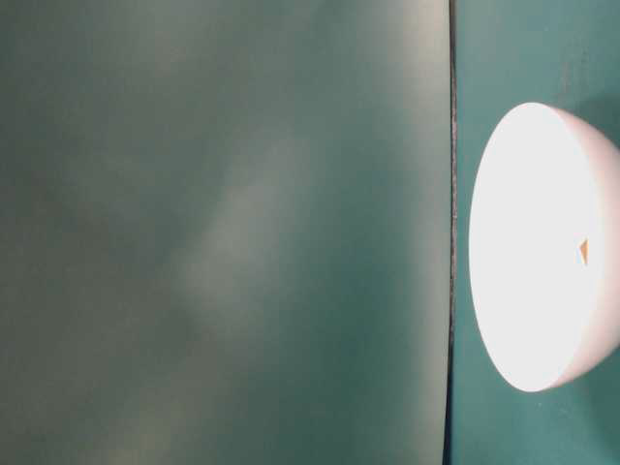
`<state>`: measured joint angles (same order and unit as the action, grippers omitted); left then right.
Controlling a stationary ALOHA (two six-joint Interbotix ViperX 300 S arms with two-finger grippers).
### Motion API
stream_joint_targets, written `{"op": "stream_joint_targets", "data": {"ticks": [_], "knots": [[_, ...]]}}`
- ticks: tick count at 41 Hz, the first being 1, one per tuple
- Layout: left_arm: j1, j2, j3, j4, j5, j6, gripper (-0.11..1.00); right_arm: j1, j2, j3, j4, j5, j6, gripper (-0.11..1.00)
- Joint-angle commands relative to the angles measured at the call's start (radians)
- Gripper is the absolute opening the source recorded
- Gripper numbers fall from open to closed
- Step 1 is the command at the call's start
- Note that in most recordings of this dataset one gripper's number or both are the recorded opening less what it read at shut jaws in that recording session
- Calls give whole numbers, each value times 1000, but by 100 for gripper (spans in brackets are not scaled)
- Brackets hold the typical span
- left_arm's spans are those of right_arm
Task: Grip the spoon and scoop the red block from the bowl with right arm.
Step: 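Move the right gripper left toward the pink spoon handle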
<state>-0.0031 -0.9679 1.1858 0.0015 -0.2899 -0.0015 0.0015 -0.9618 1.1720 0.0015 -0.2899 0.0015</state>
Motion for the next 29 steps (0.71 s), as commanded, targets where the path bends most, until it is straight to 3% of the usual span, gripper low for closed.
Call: {"op": "stream_joint_targets", "data": {"ticks": [1,2,6,22,25,29], "knots": [[2,5,-31,18,34,8,0,6,12,-15,6,-2,12,0],[2,2,-32,17,61,-6,0,6,41,-9,40,21,31,0],[2,-3,-32,17,74,-12,0,11,87,-5,78,18,66,0],[2,-5,-32,18,75,0,0,92,287,40,69,-52,98,1],[2,-6,-32,18,77,0,0,129,327,54,92,-61,104,17],[2,-5,-32,17,75,0,0,170,377,77,166,-80,104,47]]}}
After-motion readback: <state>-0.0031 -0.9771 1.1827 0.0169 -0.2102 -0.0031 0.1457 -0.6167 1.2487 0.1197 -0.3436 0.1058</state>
